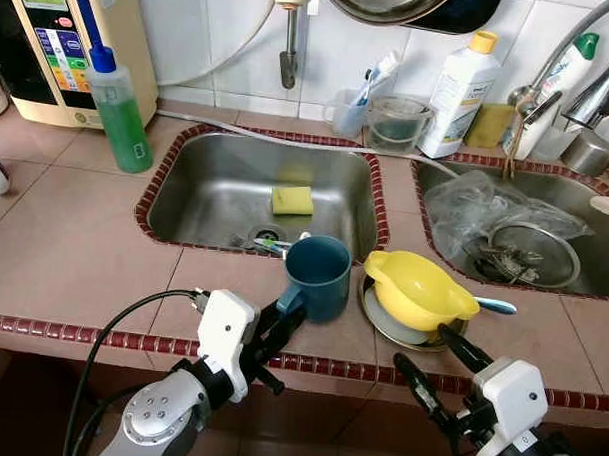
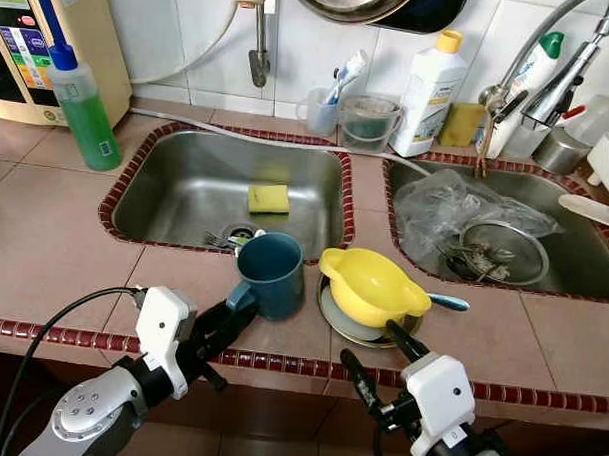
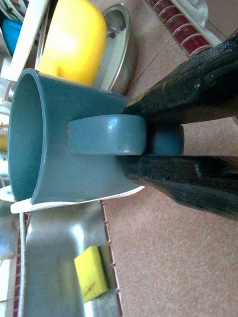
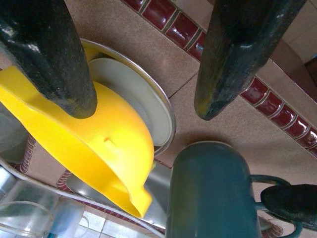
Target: Kitchen organization
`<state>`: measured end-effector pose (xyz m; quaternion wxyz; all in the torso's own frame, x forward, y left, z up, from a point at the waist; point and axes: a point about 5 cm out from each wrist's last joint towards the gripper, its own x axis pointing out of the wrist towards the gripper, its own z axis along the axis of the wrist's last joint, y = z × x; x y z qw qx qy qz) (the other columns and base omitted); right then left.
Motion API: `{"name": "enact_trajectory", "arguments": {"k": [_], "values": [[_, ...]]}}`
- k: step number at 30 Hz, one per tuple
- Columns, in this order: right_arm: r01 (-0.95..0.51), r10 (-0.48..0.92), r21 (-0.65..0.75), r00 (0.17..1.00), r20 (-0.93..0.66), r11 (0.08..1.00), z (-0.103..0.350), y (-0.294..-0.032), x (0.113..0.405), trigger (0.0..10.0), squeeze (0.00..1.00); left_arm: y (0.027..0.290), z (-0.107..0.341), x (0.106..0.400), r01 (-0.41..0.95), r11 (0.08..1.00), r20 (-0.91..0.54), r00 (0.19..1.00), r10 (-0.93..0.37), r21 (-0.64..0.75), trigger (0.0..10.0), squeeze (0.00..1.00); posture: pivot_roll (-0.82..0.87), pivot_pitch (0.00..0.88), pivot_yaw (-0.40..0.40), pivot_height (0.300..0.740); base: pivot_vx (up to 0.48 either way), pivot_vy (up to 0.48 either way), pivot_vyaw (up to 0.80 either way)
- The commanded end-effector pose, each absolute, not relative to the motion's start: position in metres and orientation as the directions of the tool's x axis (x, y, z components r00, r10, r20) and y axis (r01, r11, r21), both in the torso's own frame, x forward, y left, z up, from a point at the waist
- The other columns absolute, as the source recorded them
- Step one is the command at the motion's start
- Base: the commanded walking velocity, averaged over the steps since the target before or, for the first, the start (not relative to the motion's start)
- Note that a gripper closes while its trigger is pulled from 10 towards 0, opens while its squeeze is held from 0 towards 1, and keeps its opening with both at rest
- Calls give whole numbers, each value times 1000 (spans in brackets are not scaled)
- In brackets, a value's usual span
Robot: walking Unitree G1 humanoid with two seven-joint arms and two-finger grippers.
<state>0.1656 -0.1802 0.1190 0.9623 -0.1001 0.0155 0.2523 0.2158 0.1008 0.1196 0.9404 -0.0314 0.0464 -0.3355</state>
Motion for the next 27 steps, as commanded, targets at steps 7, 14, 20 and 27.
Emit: {"name": "enact_trajectory", "arguments": {"k": [7, 14, 20, 27], "values": [[-499, 496, -195, 866, -68, 844, 124, -181, 165, 10000, 0, 103, 129, 225, 629, 773, -16, 774, -632, -86, 0, 0, -122, 59, -38, 740, 0, 0, 0], [-532, 532, -170, 845, -51, 830, 128, -176, 167, 10000, 0, 111, 137, 242, 602, 798, 13, 799, -602, -42, 3569, 0, -120, 55, -40, 740, 0, 0, 0], [-554, 559, -173, 829, -28, 814, 136, -170, 169, 10000, 0, 115, 146, 251, 614, 789, 40, 789, -613, -3, 10000, 0, -121, 49, -39, 740, 0, 0, 0], [-565, 582, -197, 812, 40, 801, 156, -162, 176, 10000, 0, 126, 150, 265, 615, 786, 44, 785, -618, 60, 10000, 0, -124, 43, -36, 740, 0, 0, 0]]}}
